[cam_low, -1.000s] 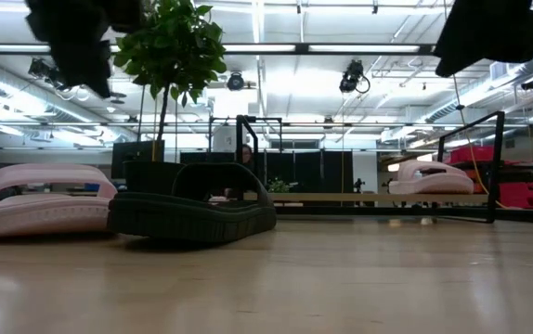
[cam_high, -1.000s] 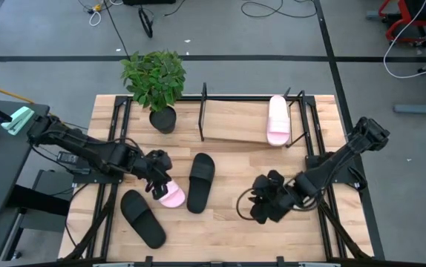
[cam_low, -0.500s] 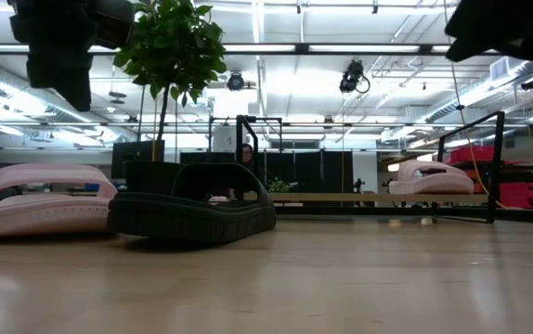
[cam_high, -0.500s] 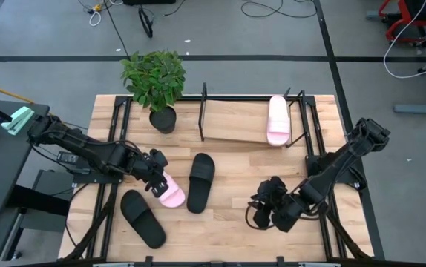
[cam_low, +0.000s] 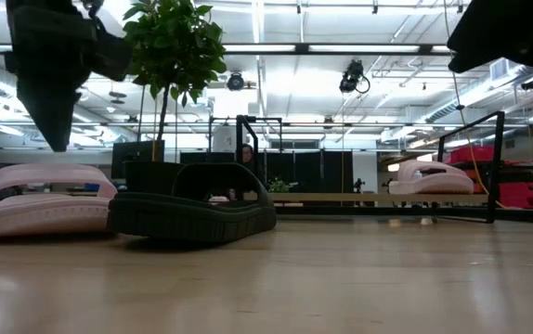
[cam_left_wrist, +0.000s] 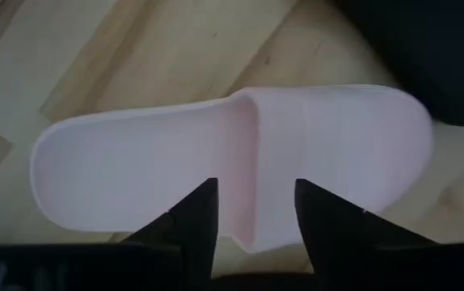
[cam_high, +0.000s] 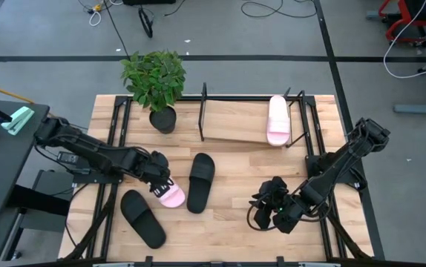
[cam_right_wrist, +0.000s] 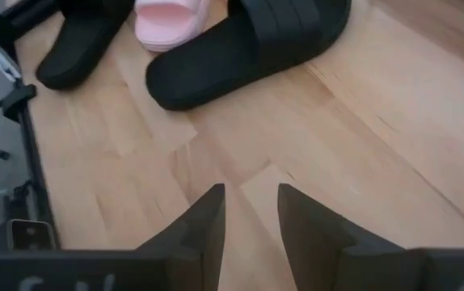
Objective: Pick and place slides into the shelf
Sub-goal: Put the pink slide on the shelf
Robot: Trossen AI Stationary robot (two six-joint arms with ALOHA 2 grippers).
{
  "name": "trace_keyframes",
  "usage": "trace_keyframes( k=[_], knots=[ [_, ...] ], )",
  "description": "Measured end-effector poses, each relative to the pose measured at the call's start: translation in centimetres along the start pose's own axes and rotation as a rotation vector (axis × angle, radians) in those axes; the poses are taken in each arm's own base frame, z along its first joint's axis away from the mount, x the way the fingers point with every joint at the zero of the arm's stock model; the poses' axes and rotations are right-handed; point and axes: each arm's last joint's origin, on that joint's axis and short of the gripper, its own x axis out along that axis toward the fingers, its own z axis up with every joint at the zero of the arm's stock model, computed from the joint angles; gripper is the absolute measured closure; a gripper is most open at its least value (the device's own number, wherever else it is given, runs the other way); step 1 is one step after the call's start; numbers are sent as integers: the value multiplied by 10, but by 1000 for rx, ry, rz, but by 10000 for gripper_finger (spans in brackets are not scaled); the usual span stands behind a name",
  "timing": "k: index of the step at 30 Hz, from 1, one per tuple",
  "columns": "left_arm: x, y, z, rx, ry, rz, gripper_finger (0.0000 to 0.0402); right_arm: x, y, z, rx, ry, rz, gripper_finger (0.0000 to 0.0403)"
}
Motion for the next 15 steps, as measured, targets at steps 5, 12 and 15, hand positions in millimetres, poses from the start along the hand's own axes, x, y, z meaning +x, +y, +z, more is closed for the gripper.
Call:
trace_keyframes(
  k=[5, 12, 15],
  knots=[
    [14, -6, 8, 41, 61, -45, 212, 3, -4, -4, 20, 4, -12, 282],
    [24, -5, 14, 60, 92, -29, 207, 9, -8, -11, 56, 17, 21, 282],
    [24, -5, 16, 57, 86, -34, 212, 11, -9, -13, 61, 17, 28, 282]
  ],
)
